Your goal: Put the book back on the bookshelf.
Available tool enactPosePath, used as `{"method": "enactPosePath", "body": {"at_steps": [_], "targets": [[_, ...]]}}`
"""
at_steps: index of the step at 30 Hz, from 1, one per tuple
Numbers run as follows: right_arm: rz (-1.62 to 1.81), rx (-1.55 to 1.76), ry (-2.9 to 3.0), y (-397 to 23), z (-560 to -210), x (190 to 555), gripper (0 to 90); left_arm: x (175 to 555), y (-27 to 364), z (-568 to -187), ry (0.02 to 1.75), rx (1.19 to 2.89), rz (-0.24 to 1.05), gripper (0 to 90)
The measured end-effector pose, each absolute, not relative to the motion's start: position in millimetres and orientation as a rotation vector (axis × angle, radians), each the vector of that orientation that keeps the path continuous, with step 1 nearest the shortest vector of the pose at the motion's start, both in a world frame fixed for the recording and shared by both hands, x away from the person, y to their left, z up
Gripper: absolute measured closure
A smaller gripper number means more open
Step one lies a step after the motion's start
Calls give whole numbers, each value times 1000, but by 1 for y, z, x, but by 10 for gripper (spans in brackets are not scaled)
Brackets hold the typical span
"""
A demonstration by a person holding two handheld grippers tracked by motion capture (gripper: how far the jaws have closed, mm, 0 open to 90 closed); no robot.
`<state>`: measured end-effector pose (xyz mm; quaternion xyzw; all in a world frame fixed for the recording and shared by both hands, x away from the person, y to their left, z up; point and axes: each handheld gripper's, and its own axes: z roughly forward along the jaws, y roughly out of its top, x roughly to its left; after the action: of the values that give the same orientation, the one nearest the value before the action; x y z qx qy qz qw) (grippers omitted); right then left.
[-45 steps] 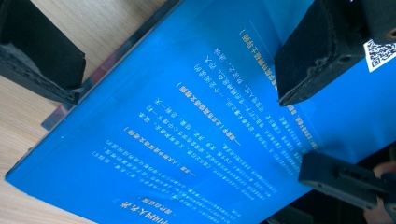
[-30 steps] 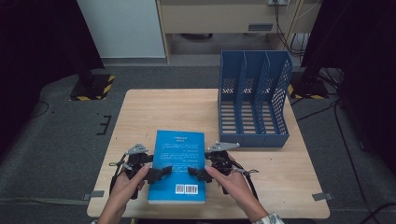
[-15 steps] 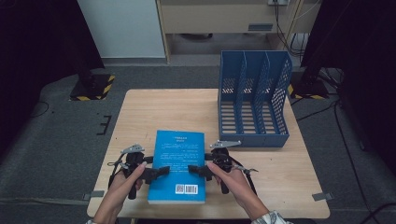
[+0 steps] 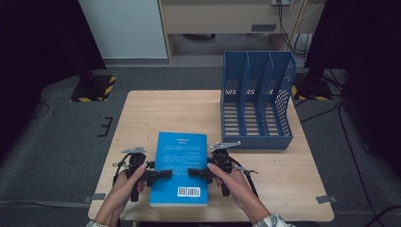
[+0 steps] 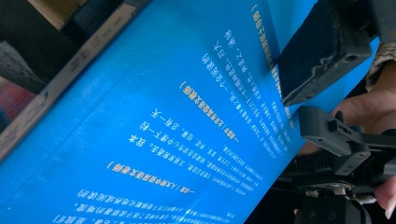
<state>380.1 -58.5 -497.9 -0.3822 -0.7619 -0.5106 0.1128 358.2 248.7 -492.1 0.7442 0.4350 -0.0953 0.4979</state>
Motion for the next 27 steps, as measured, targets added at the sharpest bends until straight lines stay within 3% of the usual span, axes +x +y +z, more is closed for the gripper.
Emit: {"method": "enactPosePath", "body": {"at_steps": [15, 27], "targets": [[-1482, -1103, -2403, -51, -477, 377, 24, 354, 249, -478, 1077, 1820, -124, 48], [-1521, -1097, -2434, -42, -465, 384, 84, 355, 250, -473, 1079, 1814, -135, 65]]}}
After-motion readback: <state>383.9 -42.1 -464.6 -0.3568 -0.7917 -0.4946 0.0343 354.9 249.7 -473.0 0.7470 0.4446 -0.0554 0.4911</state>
